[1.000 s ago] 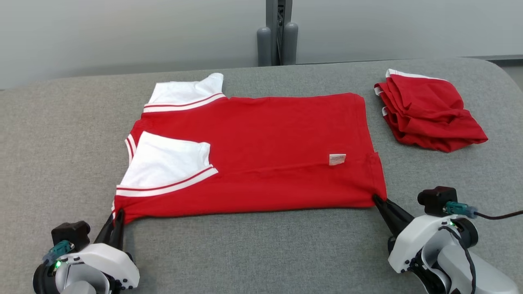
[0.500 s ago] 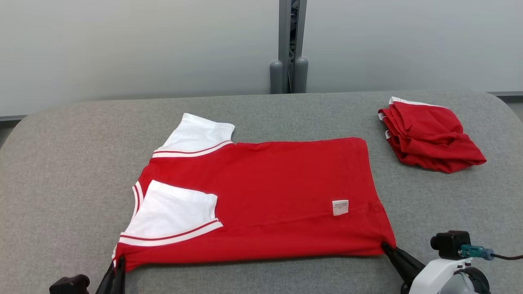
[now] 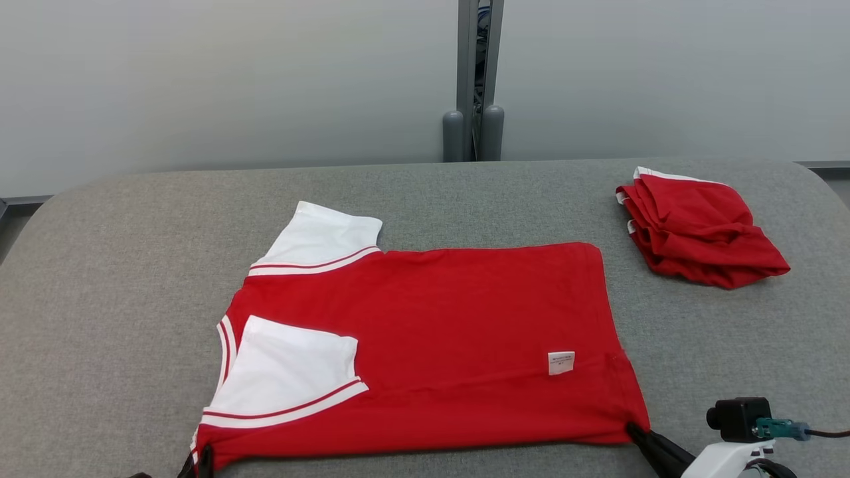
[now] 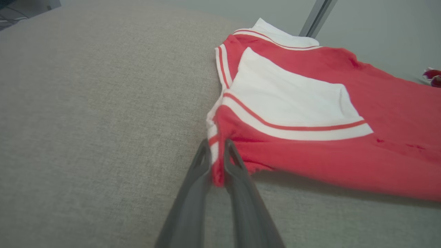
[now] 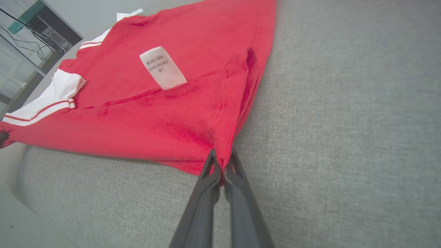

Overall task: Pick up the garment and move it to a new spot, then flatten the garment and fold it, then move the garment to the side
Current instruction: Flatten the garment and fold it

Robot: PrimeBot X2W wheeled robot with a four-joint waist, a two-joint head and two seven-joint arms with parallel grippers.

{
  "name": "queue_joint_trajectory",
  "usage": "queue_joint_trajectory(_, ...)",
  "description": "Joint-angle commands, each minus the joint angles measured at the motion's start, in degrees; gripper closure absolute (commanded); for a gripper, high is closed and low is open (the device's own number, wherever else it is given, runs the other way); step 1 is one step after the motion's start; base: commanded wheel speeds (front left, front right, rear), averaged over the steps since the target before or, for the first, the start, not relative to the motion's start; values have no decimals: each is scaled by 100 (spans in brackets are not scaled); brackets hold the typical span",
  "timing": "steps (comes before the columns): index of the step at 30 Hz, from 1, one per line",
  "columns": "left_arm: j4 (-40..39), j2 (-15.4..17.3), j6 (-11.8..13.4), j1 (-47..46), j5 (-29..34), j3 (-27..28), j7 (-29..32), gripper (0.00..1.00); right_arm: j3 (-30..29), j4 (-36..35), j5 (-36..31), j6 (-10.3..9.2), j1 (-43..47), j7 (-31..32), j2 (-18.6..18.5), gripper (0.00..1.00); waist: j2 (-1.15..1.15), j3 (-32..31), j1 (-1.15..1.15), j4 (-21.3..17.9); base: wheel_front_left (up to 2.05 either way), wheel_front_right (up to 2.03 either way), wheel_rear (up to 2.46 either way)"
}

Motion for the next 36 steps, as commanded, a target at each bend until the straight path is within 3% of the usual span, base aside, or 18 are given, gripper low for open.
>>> queue_joint_trajectory(1, 28, 36, 14, 63, -33, 18, -22, 73, -61, 59, -80, -2, 53, -31, -31, 51, 0, -2, 0, -3, 0, 0, 0)
queue_joint_trajectory(2, 56, 56, 9, 62, -34, 22, -27, 60, -91, 69, -108, -2, 59, -39, -15, 0, 0, -3, 0, -6, 0, 0, 0)
queue_joint_trajectory(3, 44, 44, 15, 48, -52, 43, -41, 23, -147, 58, -117, -2, 66, -85, 6, 0, 0, -3, 0, -8, 0, 0, 0)
queue_joint_trajectory(4, 3, 27, 56, 49, -30, 56, -52, 0, -195, 46, -136, -2, 76, -108, 8, 0, 0, -6, 0, -10, 0, 0, 0)
queue_joint_trajectory(12, -798, -24, 197, 187, 152, 207, -99, 0, -695, -270, -371, -2, 98, -456, -111, 0, 0, 1, 0, 8, 0, 0, 0)
queue_joint_trajectory(20, -2252, -169, 349, 318, 870, 471, -100, 0, -1462, -607, -1179, -2, 168, -831, 224, 0, 0, 29, 0, 40, 0, 0, 0)
queue_joint_trajectory(27, -2304, -167, 52, -196, 1079, 446, -101, 0, -1736, -754, -1704, -2, 191, -861, 563, 0, 0, 161, 0, -16, 0, 0, 0)
queue_joint_trajectory(36, -1863, 323, -229, -1461, 1058, 93, 25, 0, -1647, -776, -2018, -2, -238, -773, 810, 0, 0, 616, 0, -319, 0, 0, 0)
